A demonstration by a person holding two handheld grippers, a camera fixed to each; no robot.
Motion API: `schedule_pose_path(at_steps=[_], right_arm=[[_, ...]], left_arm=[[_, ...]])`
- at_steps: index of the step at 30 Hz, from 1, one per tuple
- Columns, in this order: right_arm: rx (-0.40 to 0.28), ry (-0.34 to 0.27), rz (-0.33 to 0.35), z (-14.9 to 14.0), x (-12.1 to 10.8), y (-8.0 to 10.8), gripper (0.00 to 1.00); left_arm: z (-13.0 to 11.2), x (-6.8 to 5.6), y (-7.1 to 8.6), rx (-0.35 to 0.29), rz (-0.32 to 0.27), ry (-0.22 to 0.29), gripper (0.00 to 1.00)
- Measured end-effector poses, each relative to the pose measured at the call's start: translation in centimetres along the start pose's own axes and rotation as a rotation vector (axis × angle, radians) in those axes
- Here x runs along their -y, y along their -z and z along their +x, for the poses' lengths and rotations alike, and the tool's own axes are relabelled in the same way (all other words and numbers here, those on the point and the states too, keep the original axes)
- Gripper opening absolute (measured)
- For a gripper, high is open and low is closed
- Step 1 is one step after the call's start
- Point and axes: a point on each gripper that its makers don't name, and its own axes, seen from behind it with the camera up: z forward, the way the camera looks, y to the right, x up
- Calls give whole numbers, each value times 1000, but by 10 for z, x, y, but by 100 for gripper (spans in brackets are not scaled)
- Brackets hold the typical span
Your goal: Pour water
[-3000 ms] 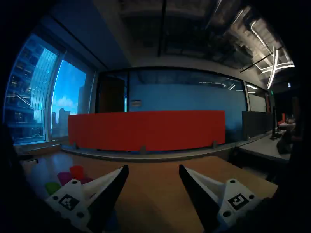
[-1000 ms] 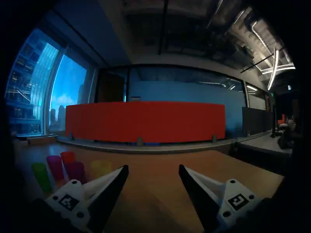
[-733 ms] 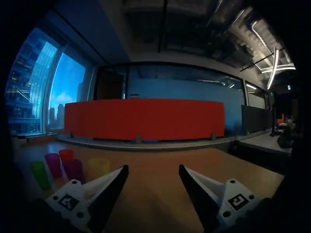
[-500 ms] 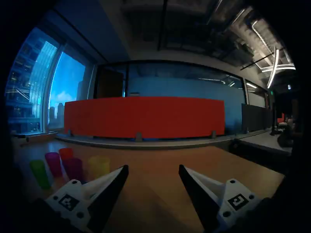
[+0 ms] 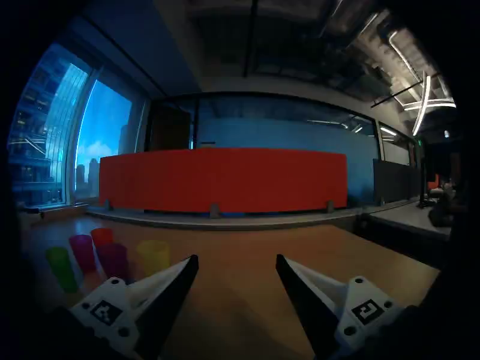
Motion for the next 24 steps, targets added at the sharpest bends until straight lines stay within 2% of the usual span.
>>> schedule_pose_path(at_steps=[24], right_arm=[[0,0,-1,1,0,-2,100]], left_arm=[[0,0,1,0,0,0,99]])
